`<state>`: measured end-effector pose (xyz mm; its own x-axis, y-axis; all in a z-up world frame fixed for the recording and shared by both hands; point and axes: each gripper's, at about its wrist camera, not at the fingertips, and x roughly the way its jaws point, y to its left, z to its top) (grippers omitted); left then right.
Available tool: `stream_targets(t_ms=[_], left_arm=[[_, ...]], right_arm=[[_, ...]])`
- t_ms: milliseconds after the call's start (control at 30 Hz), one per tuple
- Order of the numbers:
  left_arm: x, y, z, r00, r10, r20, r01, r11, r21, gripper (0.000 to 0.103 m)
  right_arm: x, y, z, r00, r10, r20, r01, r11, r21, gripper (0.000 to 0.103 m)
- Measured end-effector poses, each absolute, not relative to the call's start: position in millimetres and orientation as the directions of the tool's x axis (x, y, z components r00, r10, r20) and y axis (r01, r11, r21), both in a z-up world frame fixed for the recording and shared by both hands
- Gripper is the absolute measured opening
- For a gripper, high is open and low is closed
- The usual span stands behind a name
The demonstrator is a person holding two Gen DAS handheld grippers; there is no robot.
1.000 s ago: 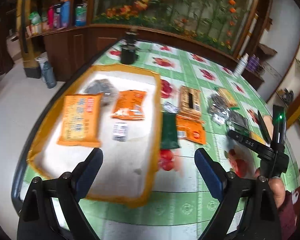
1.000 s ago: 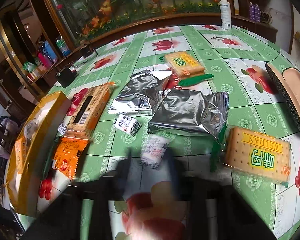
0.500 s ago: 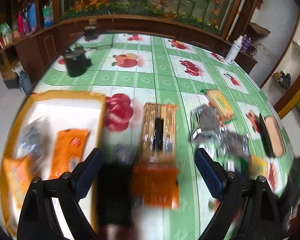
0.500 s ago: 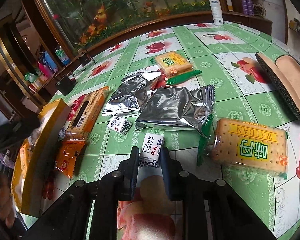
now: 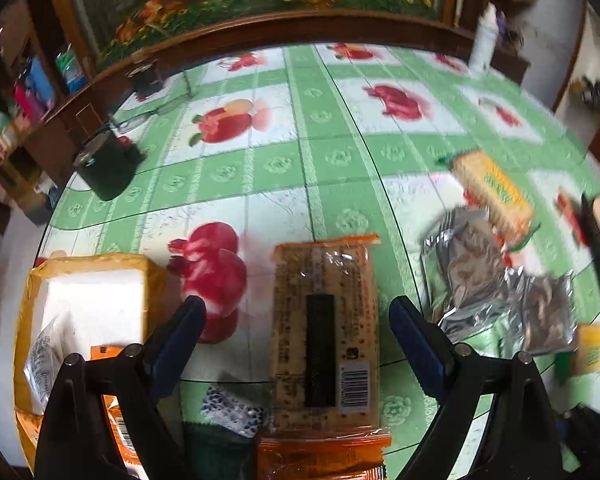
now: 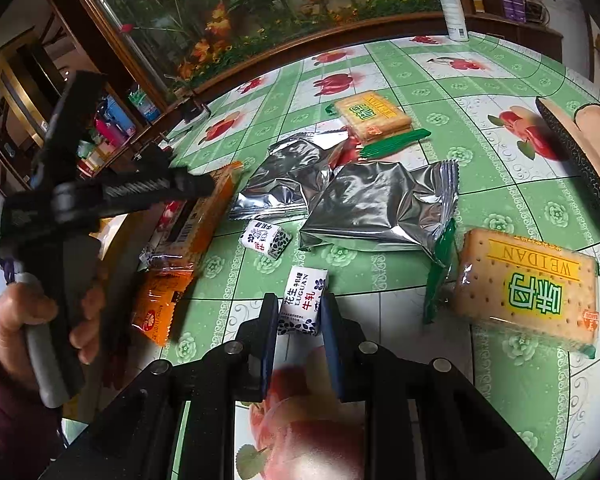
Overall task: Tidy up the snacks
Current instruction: 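Grasp another white milk box with the right gripper while the left grasps the brown cracker pack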
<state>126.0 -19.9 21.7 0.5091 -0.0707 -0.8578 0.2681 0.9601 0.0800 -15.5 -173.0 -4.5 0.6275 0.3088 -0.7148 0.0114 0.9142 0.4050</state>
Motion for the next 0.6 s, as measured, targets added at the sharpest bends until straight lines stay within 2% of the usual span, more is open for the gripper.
stream_targets(t_ms=[133, 167, 200, 233, 400, 600], left_arm=[[124.3, -27.0, 6.6, 0.481, -0.02, -0.877, 0.27, 0.955, 0.126, 0.092], [121.8, -26.9, 7.8, 0.497, -0.034, -0.867, 0.271, 0.955, 0.118, 0.085], [119.8, -27.2, 9.5, 0.498, -0.05, -0.866, 0.278, 0.955, 0.105, 0.066], [118.4, -28.4, 11.1, 0.494, -0.063, -0.867, 0.282, 0.955, 0.092, 0.052], [106.7, -35.5, 18.6, 0.514, -0.057, -0.856, 0.296, 0.948, 0.115, 0.052], [88.8, -12.6, 51.1, 0.508, -0.184, -0.841, 0.252, 0.966, -0.059, 0.052]], right_arm=[[-15.0, -172.9, -4.3, 0.625, 0.315, -0.714, 0.006, 0.913, 0.407, 0.023], [-14.6, -173.1, -4.4, 0.625, 0.314, -0.714, 0.006, 0.914, 0.407, 0.023], [-14.2, -173.6, -4.5, 0.625, 0.314, -0.714, 0.005, 0.914, 0.406, 0.023], [-14.3, -173.5, -4.5, 0.626, 0.313, -0.714, 0.005, 0.914, 0.405, 0.023], [-13.8, -171.1, -3.8, 0.627, 0.301, -0.718, 0.0, 0.922, 0.387, 0.023], [-16.7, -171.3, -2.3, 0.641, 0.288, -0.711, 0.002, 0.926, 0.377, 0.023]])
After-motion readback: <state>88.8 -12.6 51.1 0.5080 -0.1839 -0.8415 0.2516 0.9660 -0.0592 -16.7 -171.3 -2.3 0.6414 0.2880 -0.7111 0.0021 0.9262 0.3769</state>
